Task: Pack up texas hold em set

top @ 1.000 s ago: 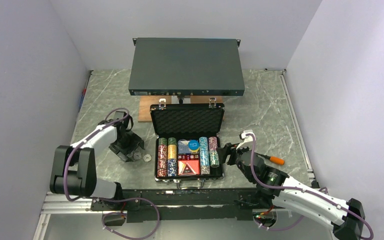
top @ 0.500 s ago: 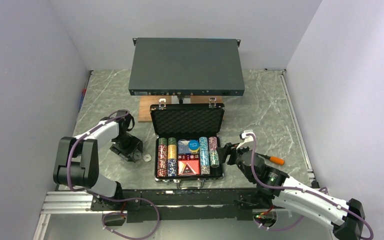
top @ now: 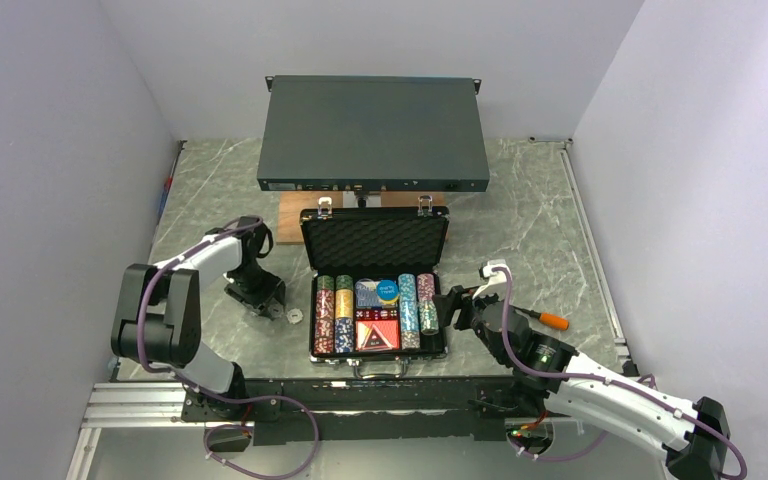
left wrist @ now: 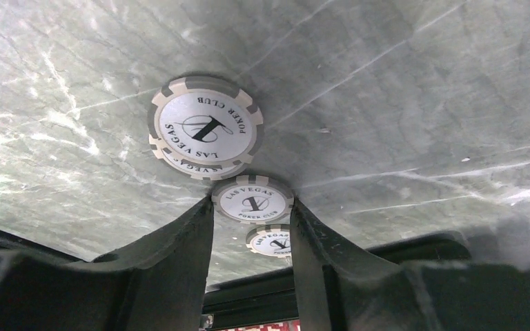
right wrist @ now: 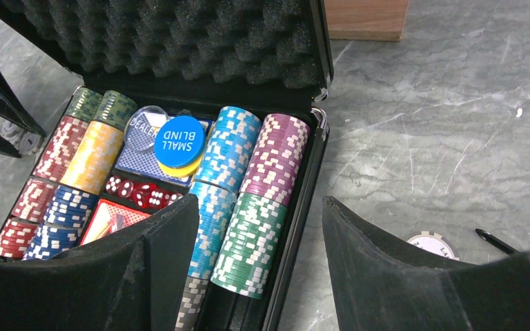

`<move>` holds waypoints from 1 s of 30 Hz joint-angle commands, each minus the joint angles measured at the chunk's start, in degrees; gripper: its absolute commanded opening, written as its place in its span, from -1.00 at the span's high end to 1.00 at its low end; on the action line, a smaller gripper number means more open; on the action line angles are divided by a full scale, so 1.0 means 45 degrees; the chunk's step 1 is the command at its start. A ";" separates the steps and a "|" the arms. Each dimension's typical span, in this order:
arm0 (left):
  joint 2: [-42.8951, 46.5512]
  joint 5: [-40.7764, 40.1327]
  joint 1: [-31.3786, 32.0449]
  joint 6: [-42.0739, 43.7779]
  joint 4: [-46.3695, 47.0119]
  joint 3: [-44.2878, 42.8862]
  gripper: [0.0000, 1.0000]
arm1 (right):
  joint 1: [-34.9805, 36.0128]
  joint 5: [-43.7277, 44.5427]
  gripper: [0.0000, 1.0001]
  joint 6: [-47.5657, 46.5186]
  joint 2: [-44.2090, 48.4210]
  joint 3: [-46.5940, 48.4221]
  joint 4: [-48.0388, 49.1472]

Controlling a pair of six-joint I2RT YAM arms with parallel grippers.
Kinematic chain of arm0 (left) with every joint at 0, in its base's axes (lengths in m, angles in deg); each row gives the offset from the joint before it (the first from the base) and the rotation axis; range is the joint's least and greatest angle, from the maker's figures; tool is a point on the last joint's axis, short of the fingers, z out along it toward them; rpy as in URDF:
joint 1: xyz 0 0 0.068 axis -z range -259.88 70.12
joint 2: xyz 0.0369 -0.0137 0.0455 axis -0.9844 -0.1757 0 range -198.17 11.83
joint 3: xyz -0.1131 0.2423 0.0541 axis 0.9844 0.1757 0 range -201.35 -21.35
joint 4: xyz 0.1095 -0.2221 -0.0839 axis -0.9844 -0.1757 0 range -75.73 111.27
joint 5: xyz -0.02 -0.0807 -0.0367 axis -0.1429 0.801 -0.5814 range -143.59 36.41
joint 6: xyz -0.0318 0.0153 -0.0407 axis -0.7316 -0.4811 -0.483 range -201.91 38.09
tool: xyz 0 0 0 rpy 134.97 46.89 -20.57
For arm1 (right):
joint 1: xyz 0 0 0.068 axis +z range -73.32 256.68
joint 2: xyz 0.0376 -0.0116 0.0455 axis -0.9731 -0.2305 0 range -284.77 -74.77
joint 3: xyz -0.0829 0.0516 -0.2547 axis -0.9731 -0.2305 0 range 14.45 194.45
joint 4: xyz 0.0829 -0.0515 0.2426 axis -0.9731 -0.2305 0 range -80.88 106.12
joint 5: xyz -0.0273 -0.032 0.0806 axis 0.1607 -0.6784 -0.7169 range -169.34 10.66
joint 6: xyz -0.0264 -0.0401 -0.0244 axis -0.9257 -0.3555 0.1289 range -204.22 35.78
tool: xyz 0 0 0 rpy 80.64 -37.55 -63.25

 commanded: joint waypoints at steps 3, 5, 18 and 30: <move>-0.0631 -0.1970 0.0238 -0.0044 0.0069 -0.0035 0.38 | -0.0008 0.0165 -0.36 -0.0156 0.0066 0.0139 0.0588; -0.0572 -0.2112 0.0386 -0.0027 0.0001 -0.0060 0.47 | 0.0001 0.0166 -0.36 -0.0143 0.0029 0.0142 0.0580; 0.1494 -0.3349 0.1055 0.0618 -0.1519 -0.0816 0.56 | 0.0011 0.0155 -0.36 -0.0150 -0.0003 0.0166 0.0593; 0.1636 -0.2946 -0.0158 0.2122 -0.1356 -0.1381 0.41 | 0.0012 0.0141 -0.35 -0.0146 0.0135 0.0124 0.0562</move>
